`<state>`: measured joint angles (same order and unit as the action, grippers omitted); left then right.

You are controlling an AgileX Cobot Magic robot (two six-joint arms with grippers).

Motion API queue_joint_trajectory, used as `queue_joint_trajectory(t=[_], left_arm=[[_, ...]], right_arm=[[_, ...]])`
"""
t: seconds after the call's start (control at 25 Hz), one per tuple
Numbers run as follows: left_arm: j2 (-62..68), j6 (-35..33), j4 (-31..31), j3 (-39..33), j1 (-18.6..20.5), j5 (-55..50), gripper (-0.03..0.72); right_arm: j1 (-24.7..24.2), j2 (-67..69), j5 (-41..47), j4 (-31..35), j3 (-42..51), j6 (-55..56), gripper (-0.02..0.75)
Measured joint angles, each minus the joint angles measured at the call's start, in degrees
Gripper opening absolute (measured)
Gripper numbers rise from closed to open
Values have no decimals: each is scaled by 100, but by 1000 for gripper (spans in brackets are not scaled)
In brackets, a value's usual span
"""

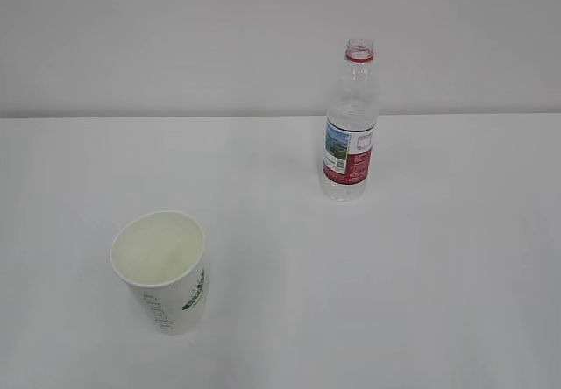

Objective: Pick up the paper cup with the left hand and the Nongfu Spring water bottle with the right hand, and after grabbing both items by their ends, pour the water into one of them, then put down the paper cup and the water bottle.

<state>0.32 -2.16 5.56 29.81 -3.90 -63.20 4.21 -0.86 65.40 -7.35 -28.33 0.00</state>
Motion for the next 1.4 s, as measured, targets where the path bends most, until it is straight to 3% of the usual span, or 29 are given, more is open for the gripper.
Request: queue_joint_trajectory(t=[0.6, 0.84, 1.4], left_arm=[[0, 0, 10, 0, 0, 22, 540], [0, 0, -29, 174, 0, 557, 527], [123, -150, -316, 196, 0, 2188, 524]], right_arm=[[0, 0, 0, 110, 0, 0, 555], [0, 0, -17, 410, -23, 0, 555], [0, 222, -1811, 257, -215, 0, 554]])
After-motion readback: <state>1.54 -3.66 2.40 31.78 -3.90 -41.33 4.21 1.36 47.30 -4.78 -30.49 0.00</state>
